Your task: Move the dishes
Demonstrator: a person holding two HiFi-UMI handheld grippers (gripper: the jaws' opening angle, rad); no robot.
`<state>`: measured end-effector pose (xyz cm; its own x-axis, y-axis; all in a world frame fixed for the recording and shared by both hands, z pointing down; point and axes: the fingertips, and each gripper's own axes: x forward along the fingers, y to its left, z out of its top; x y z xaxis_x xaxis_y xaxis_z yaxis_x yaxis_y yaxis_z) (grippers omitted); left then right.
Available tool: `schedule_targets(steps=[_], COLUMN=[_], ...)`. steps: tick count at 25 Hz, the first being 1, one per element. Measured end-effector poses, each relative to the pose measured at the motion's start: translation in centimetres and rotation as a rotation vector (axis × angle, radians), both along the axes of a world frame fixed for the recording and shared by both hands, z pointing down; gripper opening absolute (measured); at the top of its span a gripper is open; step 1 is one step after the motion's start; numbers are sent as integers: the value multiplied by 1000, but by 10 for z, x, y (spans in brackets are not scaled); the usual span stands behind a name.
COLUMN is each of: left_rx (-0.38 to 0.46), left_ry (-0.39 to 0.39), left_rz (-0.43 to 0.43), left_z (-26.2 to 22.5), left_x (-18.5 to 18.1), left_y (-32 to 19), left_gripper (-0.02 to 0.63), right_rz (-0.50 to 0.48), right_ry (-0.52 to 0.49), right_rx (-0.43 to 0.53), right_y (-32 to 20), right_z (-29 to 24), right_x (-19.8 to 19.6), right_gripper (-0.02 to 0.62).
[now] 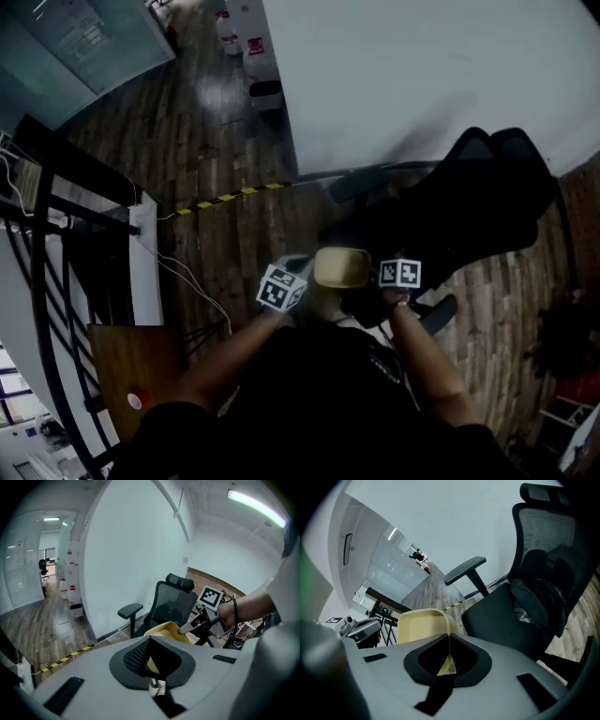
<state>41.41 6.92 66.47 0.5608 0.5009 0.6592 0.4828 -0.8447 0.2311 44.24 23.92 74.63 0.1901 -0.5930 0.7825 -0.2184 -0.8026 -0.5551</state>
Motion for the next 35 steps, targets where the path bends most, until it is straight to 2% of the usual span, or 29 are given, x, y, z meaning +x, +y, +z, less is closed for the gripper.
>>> schedule_targets(steps=[11,16,21,28,35], left_rx=[-6,-15,-3,0,-28], left_ry=[20,25,30,8,21], left_rz=[-176,-311,-451,-695,-918], left_z=[-11,-14,-21,-19,-13], left_x=[-78,-111,-150,-208,-273], left_y=[-153,-216,-258,-276,-248], left_gripper=[-9,-9,-9,-9,-9], right_rz=[-224,-392,-541,-740,-952], right_ry=[33,65,68,58,89], right_rx=[-24,-37,-34,-13,-14], right_y=[-170,-251,-312,-346,-346], right_z=[-15,-20,-33,-28,-29], right_x=[-37,-57,-80,-106,-149], right_gripper=[23,22,21,22,22])
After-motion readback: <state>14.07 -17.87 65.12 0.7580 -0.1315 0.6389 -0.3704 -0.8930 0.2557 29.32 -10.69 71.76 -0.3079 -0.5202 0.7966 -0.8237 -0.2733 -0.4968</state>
